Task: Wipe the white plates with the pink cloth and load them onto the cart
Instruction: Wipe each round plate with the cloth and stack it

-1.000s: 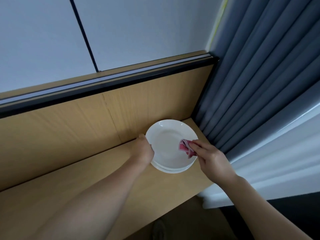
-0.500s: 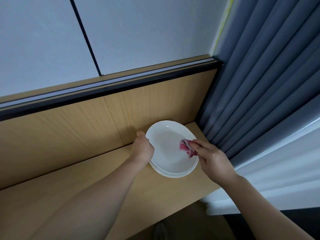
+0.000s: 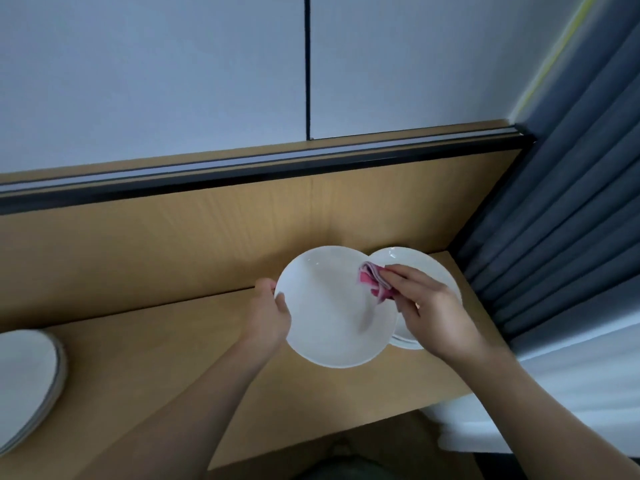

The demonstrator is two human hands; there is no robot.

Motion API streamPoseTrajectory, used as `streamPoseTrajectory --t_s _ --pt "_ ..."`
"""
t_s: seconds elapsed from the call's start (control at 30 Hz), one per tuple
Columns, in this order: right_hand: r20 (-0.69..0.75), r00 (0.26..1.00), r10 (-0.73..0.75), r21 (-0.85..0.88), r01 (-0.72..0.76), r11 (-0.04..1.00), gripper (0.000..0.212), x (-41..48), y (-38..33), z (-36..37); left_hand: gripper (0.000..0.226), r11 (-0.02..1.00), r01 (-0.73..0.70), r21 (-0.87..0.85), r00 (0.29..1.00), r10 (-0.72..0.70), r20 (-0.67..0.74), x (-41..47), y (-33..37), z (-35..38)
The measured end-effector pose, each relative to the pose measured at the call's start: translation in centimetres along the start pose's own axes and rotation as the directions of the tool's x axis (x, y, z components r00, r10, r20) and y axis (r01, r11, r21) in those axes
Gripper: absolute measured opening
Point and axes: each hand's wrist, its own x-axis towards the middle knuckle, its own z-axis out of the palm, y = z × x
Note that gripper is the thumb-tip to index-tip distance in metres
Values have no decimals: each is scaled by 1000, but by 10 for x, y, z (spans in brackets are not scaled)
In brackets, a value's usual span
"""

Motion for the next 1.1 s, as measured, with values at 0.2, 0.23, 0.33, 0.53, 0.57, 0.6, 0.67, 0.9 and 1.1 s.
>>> streamPoseTrajectory --t_s 0.2,0.23,0.33,0.53,0.57,0.6,0.67,0.9,1.1 --pt "61 997 -49 59 45 997 41 16 -58 54 21 993 99 -67 992 -104 -78 -21 -68 -53" --pt "70 995 -64 73 59 996 41 18 -68 63 21 991 117 -71 989 -122 -82 -23 -79 -61" --pt "96 989 -111 66 105 992 39 23 -94 90 24 982 157 -100 984 -165 -72 -30 -110 -81" --pt "192 972 -137 68 126 990 40 29 -131 139 27 969 240 -64 968 -244 -63 -30 -164 -108" --pt "198 970 -140 86 125 988 40 29 -135 147 28 968 246 -51 967 -248 -57 -29 -172 -112" --pt "204 968 -145 99 127 987 40 30 -139 154 29 967 253 -33 966 -254 -52 -28 -179 -115" --pt "222 964 -146 112 123 986 41 31 -146 165 33 962 272 21 962 -271 -45 -25 -191 -119" --pt "325 936 -131 118 97 988 48 35 -156 200 40 960 274 65 961 -271 -50 -21 -213 -121" --pt "477 873 -102 41 94 995 45 48 -153 244 36 976 191 101 979 -196 47 -19 -224 -132"
